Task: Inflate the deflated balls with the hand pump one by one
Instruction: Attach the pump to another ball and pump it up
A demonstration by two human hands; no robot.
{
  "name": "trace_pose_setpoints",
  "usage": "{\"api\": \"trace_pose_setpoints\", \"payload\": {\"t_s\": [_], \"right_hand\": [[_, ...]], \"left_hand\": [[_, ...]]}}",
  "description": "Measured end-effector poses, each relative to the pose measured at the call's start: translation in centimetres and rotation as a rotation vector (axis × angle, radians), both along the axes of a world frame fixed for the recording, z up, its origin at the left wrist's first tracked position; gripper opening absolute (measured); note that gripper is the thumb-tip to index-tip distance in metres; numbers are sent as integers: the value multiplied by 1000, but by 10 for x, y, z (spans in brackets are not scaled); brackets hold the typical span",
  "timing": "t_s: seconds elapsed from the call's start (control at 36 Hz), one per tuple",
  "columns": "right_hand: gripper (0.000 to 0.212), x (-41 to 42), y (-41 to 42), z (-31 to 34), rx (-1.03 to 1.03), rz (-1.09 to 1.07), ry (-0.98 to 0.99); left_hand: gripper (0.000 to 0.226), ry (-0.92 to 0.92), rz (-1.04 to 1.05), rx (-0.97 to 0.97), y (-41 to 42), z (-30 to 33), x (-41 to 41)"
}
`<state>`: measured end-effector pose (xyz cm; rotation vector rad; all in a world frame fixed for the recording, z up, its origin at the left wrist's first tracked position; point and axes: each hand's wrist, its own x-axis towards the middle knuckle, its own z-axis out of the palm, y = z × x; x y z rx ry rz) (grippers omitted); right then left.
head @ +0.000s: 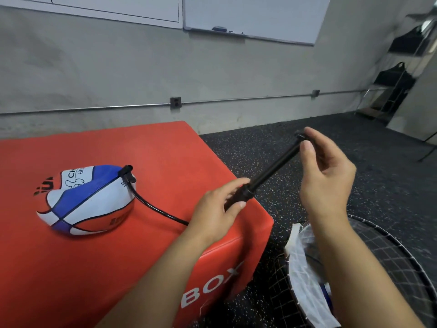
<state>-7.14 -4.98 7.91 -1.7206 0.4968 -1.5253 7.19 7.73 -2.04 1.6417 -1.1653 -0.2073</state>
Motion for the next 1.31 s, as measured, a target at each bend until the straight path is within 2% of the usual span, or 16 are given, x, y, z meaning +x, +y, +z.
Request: {"api": "trace_pose_setpoints", "payload": {"t_s": [0.19,0.47,0.64,0.83,1.17,1.31], "right_hand": [[25,9,0,-3,-84,-36,34],[24,43,14,-45,-186,157,223],[28,47,25,-56,-181,250,317],[32,36,23,-52,-151,231,286],[26,-15,-18,-5,60,65,-2],[26,-19,-17,-4,47,30,13]], "left_hand": [[56,12,14,8,1,-3,5],[62,143,11,-95,6,-1,16],[64,188,27,-110,7,-2,17],[64,172,21,-99,7,1,10],[55,-7,0,74,-2,0,-2],[56,-43,7,102,-5,-2,0]]}}
